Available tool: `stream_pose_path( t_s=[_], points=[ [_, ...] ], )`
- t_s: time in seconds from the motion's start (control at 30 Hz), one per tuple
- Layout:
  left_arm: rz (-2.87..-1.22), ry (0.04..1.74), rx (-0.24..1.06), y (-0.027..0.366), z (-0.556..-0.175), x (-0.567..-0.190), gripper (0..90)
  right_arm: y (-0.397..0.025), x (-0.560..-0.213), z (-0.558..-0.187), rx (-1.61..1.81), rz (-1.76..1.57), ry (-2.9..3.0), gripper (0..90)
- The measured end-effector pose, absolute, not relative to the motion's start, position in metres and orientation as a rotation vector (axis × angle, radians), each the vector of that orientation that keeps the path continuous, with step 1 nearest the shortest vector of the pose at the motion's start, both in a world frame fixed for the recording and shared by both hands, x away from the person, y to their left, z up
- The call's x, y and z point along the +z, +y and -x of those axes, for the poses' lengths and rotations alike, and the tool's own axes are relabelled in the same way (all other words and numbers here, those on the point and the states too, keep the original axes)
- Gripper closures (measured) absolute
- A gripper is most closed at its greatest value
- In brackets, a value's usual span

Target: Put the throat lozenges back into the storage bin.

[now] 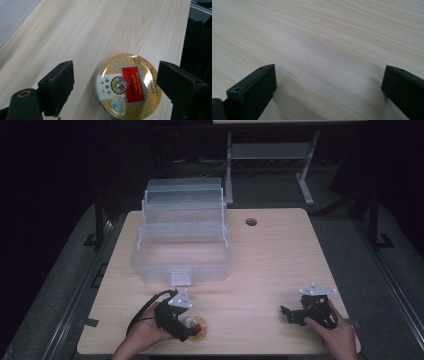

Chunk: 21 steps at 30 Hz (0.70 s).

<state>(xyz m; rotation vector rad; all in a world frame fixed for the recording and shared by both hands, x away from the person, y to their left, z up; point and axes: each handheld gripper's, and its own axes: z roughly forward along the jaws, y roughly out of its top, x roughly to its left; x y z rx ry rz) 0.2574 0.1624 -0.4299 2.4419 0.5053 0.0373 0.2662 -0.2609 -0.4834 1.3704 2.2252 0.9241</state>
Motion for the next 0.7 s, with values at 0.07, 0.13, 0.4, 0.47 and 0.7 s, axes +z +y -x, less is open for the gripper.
stream_pose_path(
  t_s=[0.07,0.13,0.4,0.47,0.7],
  points=[
    [-2.445,0.497,0.032,0.161,-0.257,-0.431,14.0,-0.261,-0.483,-0.266,0.924,-1.371,2.225,0.0],
    [-2.448,0.492,0.028,0.159,-0.256,-0.431,14.0,-0.261,-0.483,-0.266,0.924,-1.370,2.225,0.0],
    [-2.458,0.471,0.012,0.154,-0.252,-0.434,14.0,-0.261,-0.483,-0.266,0.924,-1.371,2.225,0.0],
    [-2.464,0.468,0.010,0.153,-0.252,-0.435,14.0,-0.261,-0.483,-0.266,0.924,-1.371,2.225,0.0],
    [-2.486,0.451,0.005,0.151,-0.251,-0.437,13.9,-0.261,-0.483,-0.266,0.924,-1.370,2.225,0.0]
  ],
)
